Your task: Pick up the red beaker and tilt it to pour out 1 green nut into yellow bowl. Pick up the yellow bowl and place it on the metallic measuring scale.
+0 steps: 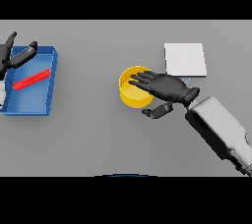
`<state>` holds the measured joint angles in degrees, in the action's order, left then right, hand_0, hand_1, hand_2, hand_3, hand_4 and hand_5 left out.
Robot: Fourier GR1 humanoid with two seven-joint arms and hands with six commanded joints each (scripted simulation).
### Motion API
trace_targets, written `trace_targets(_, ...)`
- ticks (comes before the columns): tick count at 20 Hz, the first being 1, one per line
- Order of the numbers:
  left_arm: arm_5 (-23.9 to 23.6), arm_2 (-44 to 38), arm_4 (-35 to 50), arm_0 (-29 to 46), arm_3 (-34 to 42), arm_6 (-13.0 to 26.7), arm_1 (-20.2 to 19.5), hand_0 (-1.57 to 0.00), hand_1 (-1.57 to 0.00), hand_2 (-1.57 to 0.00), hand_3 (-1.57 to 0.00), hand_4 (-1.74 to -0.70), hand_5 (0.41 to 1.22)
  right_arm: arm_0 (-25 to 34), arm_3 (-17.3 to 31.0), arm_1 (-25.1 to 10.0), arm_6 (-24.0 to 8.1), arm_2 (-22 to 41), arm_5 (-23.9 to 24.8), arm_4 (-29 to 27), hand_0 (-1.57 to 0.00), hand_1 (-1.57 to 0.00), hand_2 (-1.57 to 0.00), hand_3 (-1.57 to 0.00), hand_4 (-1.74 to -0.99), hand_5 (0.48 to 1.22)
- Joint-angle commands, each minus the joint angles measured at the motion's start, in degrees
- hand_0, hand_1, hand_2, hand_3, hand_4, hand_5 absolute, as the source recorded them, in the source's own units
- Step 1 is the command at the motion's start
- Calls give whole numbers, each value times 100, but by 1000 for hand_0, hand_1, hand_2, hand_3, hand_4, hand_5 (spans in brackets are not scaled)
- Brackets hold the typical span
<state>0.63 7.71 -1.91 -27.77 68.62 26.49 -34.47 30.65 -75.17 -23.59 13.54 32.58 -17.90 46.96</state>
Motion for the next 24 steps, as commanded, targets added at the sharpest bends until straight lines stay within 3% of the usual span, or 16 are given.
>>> trace_targets(1, 10, -29, 15, 10, -70, -12, -9, 1, 1, 1, 1, -808, 695, 125, 122, 2, 73, 44, -58, 20, 1, 1, 1, 1, -1155, 646)
trace_targets(8, 30, 20, -30, 21, -24, 33, -21, 1, 1, 1, 1, -801, 703, 707, 724, 181, 69, 533, -664, 282, 1, 1, 1, 1, -1174, 674)
trace_targets(13, 107, -44, -21, -8, -130, -101, -122, 1, 1, 1, 1, -792, 708, 879, 1259, 364, 20, 676, -642, 412, 1, 1, 1, -12, -1188, 693)
trace_targets(17, 114, -15, -28, 13, -131, -97, -94, 1, 1, 1, 1, -791, 712, 936, 1372, 389, 87, 698, -650, 416, -48, -60, -88, -130, -1261, 809)
trace_targets(18, 57, 26, -71, 23, -166, -135, -23, 1, 1, 1, 1, -791, 711, 920, 1356, 416, 98, 704, -627, 415, -193, -183, -189, -215, -1309, 891)
trace_targets(19, 35, 30, -100, -13, -174, -88, -30, 1, 1, 1, 1, -789, 710, 954, 1395, 447, 208, 695, -567, 407, -455, -407, -349, -322, -1363, 957)
trace_targets(20, 50, 30, -101, -70, -175, -91, -37, 1, 1, 1, 1, -788, 710, 953, 1390, 441, 204, 685, -577, 390, -678, -640, -594, -572, -1435, 1010)
trace_targets(21, 80, 5, -85, -96, -238, -90, -55, 1, 1, 1, 1, -788, 710, 959, 1335, 398, 243, 666, -642, 359, -857, -826, -789, -679, -1492, 1052)
trace_targets(23, 121, 20, -64, -75, -236, -160, -38, 1, 1, 1, 1, -787, 707, 975, 1320, 366, 289, 697, -672, 376, -1114, -1094, -1071, -882, -1578, 1113)
trace_targets(24, 76, 52, -102, -64, -192, -128, -19, 1, 1, 1, 1, -785, 709, 991, 1327, 375, 264, 702, -716, 351, -1205, -1189, -1129, -969, -1611, 1135)
